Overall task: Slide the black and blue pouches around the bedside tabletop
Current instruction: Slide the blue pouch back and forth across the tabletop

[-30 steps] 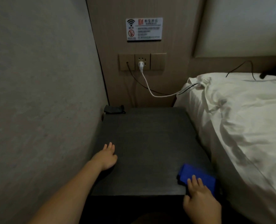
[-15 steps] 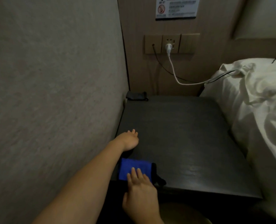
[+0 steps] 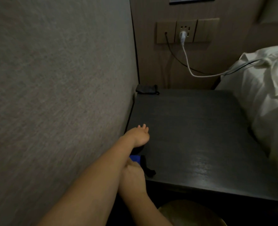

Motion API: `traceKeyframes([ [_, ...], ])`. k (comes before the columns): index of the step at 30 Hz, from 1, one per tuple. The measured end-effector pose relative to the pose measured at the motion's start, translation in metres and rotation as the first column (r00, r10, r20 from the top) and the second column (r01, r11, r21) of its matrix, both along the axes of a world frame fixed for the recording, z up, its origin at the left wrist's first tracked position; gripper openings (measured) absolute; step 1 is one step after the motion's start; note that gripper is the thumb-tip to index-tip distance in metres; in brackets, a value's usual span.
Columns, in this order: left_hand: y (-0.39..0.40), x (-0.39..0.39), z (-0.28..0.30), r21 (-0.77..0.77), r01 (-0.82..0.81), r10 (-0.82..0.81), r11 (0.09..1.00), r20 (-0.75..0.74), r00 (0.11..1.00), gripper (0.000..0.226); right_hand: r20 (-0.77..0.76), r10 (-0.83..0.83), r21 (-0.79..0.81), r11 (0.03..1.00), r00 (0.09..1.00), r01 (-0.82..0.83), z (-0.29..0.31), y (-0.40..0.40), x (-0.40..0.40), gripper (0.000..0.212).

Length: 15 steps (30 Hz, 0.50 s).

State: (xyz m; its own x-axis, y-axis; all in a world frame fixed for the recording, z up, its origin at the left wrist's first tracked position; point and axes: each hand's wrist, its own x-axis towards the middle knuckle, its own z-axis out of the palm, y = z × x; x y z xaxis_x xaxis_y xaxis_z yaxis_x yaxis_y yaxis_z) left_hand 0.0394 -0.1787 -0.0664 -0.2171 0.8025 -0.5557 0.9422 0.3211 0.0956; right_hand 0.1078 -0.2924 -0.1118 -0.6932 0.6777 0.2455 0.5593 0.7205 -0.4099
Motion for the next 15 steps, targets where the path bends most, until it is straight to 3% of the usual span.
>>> traceKeyframes([
  [2,-0.002,0.001,0.000,0.006,0.000,0.000,1.000,0.008,1.000,0.053,-0.032,0.003,0.038,0.999,0.999,-0.002,-0.019,0.000,0.001,0.024],
  [6,-0.003,0.000,-0.001,0.010,-0.003,0.003,1.000,0.023,1.000,0.054,0.054,0.080,0.010,0.997,0.995,-0.080,-0.036,-0.006,0.015,0.050],
  [9,-0.004,0.001,0.000,0.021,-0.005,0.004,1.000,0.025,1.000,0.054,0.028,0.107,-0.002,0.994,0.994,-0.107,-0.028,-0.001,0.039,0.043],
  [15,-0.016,0.009,-0.013,0.143,-0.032,0.028,0.989,0.028,0.999,0.059,0.012,-0.018,0.024,1.000,1.000,0.017,-0.026,0.016,0.111,0.038],
])
